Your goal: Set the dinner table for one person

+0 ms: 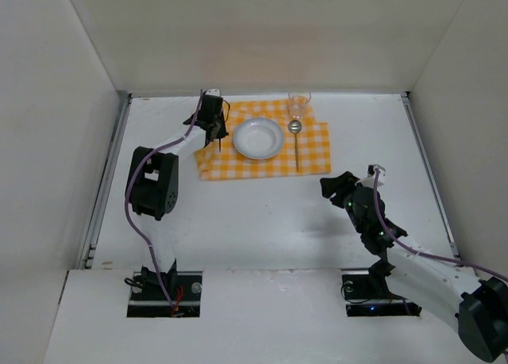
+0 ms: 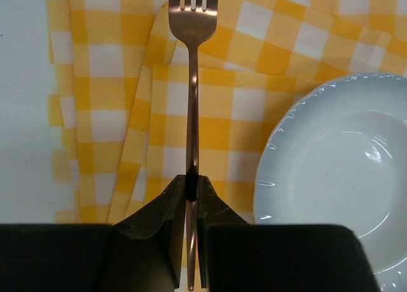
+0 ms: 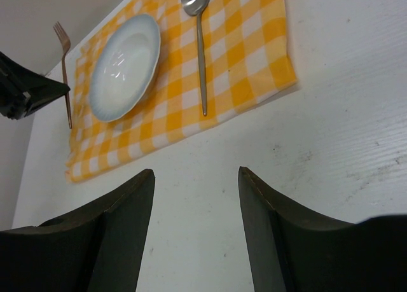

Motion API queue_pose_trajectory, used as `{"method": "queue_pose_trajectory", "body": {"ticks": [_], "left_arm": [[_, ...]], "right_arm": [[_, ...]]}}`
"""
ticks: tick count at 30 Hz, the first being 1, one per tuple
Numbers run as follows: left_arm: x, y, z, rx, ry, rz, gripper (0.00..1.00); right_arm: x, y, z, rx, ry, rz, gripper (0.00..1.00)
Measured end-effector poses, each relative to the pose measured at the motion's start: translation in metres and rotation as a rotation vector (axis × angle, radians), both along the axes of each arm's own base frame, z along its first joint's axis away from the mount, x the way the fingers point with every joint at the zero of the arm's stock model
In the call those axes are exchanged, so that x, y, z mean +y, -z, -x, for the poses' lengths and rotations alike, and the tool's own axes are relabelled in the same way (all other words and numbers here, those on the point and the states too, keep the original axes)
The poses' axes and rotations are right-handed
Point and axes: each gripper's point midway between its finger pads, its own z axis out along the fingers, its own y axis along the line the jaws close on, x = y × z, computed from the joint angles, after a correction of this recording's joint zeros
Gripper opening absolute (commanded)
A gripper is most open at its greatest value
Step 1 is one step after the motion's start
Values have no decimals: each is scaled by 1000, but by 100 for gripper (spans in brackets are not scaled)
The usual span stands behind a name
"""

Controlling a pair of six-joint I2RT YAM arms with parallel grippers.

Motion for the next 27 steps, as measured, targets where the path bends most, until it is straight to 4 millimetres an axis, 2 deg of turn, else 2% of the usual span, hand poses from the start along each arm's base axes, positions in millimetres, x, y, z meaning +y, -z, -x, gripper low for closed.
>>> {"method": "queue_pose_trajectory", "body": {"ticks": [9, 17, 20, 25, 27], "left_arm": [[-2, 6, 0, 8, 21, -7, 3], [-6, 44, 3, 74, 25, -17, 4], [-5, 51, 4, 90, 23, -20, 7], [-5, 51, 3, 86, 17, -20, 16], [-5, 51, 3, 85, 14, -21, 23]], "right_arm": [[0, 0, 0, 0, 0, 0, 61], [0, 0, 0, -1, 0, 3, 61], [0, 0, 0, -1, 0, 3, 61], [0, 0, 0, -1, 2, 3, 61], [-1, 0, 0, -1, 2, 3, 61]]}}
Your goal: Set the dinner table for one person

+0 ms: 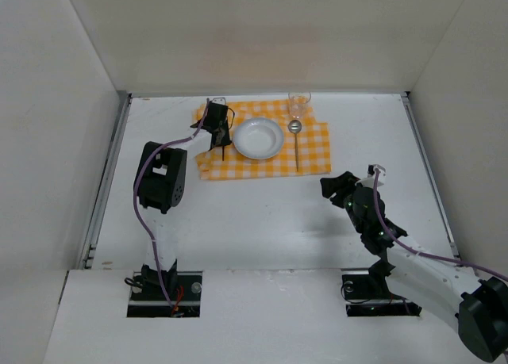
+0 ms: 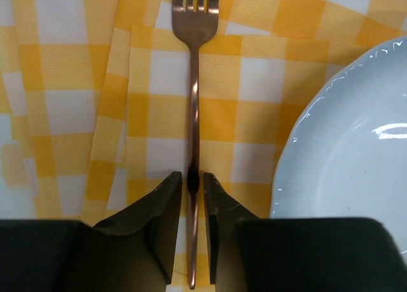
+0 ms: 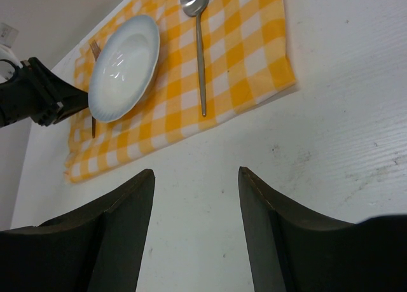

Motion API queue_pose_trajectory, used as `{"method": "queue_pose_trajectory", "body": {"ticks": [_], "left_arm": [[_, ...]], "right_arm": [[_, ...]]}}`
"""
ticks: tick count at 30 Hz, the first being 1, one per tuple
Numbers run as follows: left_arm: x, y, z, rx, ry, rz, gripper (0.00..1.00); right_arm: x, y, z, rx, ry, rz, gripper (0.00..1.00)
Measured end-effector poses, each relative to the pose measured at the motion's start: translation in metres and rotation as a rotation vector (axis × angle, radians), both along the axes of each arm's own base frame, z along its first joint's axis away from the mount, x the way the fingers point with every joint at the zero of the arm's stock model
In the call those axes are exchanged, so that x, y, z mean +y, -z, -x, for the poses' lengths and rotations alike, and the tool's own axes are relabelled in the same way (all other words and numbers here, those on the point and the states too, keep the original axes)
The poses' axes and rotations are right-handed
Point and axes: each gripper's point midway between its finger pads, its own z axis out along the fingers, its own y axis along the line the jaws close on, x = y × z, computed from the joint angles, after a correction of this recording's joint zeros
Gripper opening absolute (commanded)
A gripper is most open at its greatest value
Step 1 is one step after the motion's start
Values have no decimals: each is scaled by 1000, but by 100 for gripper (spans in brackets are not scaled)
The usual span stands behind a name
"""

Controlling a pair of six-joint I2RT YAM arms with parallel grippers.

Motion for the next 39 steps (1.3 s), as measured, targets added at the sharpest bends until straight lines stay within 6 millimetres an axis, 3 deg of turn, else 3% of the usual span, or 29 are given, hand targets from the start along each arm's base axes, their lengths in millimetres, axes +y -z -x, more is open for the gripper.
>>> {"method": "queue_pose_trajectory", "body": {"ticks": [6, 10, 12, 13, 14, 16, 19, 22, 25, 27, 30, 32, 34, 39], "left_arm": [[6, -3, 0, -9, -24, -23, 42], [14, -21, 7, -34, -64, -44, 56], [20, -44, 12, -69, -95, -41, 62], [23, -58, 15, -94, -108, -33, 74], [25, -76, 20, -125, -122, -23, 100], [29, -113, 32, -194, -148, 17, 100], [35, -165, 58, -312, -178, 87, 100], [36, -185, 97, -385, -192, 157, 100], [29, -155, 145, -358, -179, 209, 100], [24, -118, 177, -296, -172, 231, 100], [28, -59, 225, -191, -193, 255, 100], [35, -32, 250, -142, -225, 264, 100], [39, -19, 264, -124, -254, 286, 100], [38, -19, 270, -140, -292, 346, 100]], "right_arm": [[0, 0, 0, 0, 0, 1, 61], [0, 0, 0, -2, 0, 5, 61], [-1, 0, 0, -2, 1, 7, 61], [-1, 0, 0, -2, 2, 8, 61], [-1, 0, 0, -3, 3, 8, 60], [-1, 0, 0, -4, 4, 11, 56], [-2, -1, 0, -8, 2, 17, 43], [-1, -2, 0, -12, 0, 19, 39], [-1, 0, 0, -9, 5, 32, 26], [-1, 6, -1, 3, 10, 51, 20], [2, 19, 0, 37, 5, 86, 21], [3, 28, 0, 60, 2, 112, 30], [3, 34, 0, 72, 6, 133, 45], [-2, 32, -5, 53, 40, 160, 68]]}}
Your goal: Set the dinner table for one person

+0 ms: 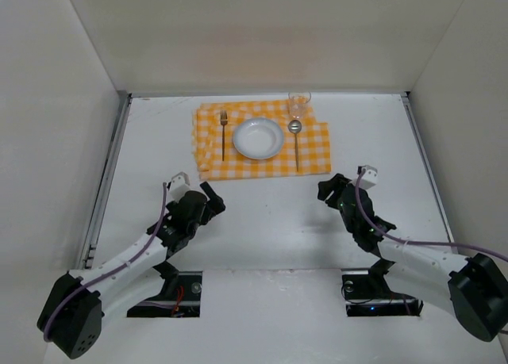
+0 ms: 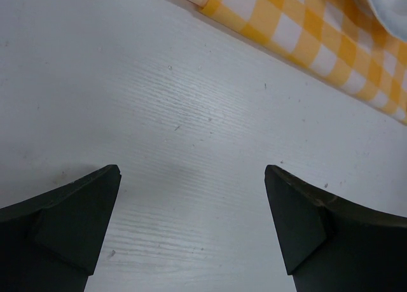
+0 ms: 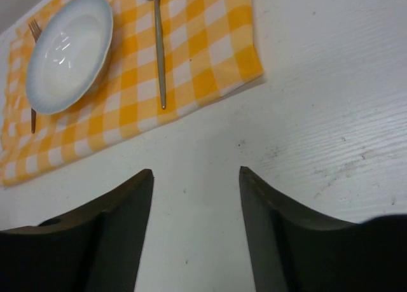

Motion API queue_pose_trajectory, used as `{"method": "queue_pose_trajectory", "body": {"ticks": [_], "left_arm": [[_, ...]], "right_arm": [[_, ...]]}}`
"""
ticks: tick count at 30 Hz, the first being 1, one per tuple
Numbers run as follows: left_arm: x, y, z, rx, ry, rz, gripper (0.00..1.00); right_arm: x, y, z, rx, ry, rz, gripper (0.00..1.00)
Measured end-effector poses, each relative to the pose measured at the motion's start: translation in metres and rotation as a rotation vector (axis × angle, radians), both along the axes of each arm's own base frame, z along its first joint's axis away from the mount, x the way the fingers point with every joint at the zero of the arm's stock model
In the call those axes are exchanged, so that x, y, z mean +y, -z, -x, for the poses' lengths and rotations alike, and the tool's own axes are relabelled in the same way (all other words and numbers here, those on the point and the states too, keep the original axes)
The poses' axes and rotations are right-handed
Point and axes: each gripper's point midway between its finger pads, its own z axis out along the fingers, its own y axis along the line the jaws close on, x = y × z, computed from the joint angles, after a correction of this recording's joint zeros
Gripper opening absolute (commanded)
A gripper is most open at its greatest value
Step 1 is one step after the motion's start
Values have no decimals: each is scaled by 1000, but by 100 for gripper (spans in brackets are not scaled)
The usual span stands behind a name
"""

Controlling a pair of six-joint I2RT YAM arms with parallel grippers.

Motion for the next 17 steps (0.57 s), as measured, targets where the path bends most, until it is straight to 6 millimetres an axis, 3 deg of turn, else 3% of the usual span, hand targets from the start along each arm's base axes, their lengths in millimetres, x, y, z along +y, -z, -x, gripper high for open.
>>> {"method": "queue_pose_trajectory", "body": {"ticks": [4, 11, 17], "left_arm": [[2, 4, 0, 4, -19, 5, 100], [7, 20, 1, 27, -37, -23, 100], [4, 19, -3, 0, -27, -18, 100]], "right_arm": [[-1, -2, -4, -17, 16, 1, 70], [-2, 11, -5, 15, 22, 28, 70], [-1, 9, -7, 6, 22, 21, 70]]}}
